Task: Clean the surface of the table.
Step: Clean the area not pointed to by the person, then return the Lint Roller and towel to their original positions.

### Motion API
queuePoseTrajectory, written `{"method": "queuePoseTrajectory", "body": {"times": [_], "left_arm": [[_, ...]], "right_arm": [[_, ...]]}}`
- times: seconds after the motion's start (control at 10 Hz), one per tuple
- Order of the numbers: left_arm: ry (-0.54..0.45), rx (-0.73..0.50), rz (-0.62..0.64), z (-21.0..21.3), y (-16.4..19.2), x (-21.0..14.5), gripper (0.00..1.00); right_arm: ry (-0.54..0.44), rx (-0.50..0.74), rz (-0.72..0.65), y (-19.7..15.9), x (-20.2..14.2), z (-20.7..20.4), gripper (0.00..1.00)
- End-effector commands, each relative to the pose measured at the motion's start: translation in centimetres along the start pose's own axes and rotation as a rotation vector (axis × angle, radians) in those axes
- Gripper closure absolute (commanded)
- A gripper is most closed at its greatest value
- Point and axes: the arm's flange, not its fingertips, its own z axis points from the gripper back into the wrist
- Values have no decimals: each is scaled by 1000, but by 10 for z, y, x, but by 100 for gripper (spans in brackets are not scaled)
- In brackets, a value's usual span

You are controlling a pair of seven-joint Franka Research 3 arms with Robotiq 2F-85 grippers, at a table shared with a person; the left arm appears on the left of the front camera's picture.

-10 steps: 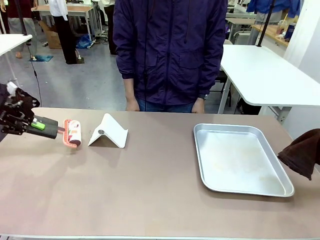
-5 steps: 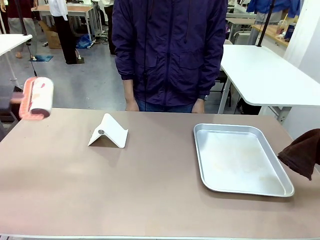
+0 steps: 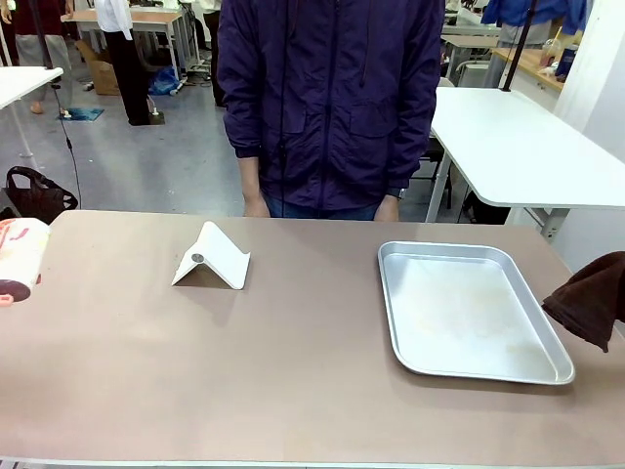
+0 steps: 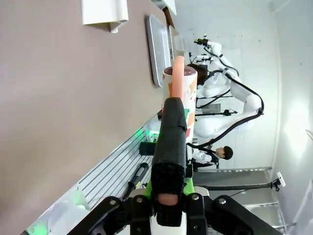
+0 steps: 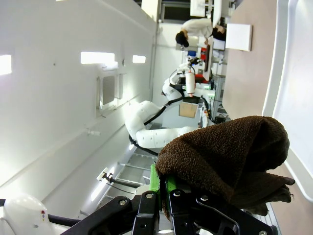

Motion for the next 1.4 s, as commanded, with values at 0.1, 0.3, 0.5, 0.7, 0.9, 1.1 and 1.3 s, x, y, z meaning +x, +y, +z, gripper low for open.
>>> {"method": "queuePoseTrajectory", "body": {"times": [0.1, 0.3, 0.5, 0.7, 0.9, 1.1, 1.3], "left_arm": [[0, 0, 0, 0, 0, 0, 97], [0, 0, 0, 0, 0, 0, 97], [0, 0, 0, 0, 0, 0, 97], [0, 0, 0, 0, 0, 0, 97], [0, 0, 0, 0, 0, 0, 97], [0, 0, 0, 0, 0, 0, 97], [0, 0, 0, 0, 0, 0, 97]], "right_arm": [[1, 5, 8, 4, 0, 2, 94], [1, 5, 8, 4, 0, 2, 94], [1, 5, 8, 4, 0, 2, 94], [1, 5, 8, 4, 0, 2, 94], [1, 5, 8, 4, 0, 2, 94], [1, 5, 8, 4, 0, 2, 94], [1, 5, 8, 4, 0, 2, 94]]}}
